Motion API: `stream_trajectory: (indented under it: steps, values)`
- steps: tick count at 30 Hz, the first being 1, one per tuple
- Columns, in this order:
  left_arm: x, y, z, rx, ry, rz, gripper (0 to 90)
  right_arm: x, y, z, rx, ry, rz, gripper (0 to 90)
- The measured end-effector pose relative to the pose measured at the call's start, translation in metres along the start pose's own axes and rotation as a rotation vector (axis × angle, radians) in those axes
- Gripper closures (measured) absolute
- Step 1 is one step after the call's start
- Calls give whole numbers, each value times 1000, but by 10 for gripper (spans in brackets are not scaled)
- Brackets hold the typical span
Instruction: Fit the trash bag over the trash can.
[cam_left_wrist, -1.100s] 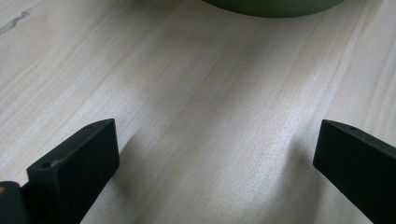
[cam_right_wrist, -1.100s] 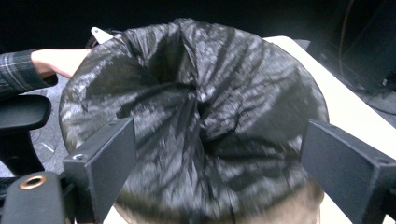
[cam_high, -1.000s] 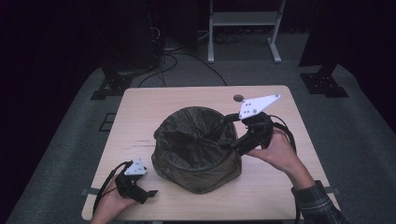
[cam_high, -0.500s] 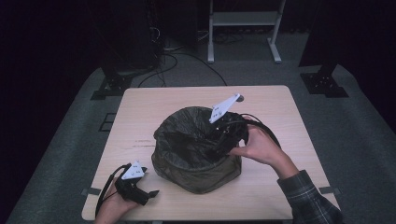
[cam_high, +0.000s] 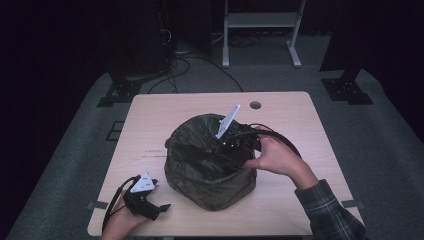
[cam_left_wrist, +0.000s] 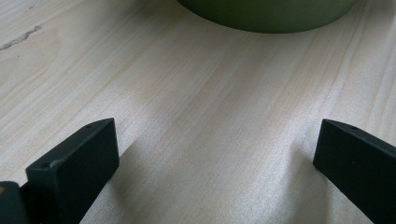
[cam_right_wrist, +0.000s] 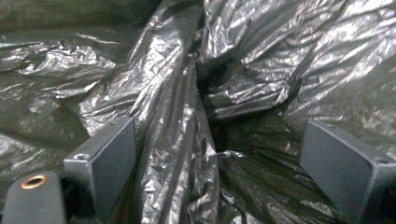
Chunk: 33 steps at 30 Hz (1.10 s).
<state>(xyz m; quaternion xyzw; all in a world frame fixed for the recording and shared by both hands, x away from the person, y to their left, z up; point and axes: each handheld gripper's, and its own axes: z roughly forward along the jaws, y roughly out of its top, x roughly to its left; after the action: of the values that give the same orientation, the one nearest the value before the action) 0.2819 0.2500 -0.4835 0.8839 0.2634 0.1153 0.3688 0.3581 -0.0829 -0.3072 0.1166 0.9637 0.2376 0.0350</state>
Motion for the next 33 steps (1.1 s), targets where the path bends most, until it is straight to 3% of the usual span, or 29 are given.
stream_trajectory:
  steps: [3,6,12,18,22,33]
  values:
    - [0,0,0,-1,-1,0,0,0,-1,1,32,2,4,98]
    - [0,0,0,-1,-1,1,0,-1,-1,1,30,4,3,99]
    - [0,0,0,-1,-1,1,0,-1,8,-13,-69,-12,-2,99]
    - [0,0,0,-1,-2,1,0,-2,31,-16,-102,-32,-15,99]
    - [0,0,0,0,-1,1,0,-10,46,-5,-90,-39,1,99]
    - [0,0,0,0,-1,2,0,-32,72,39,30,-71,57,97]
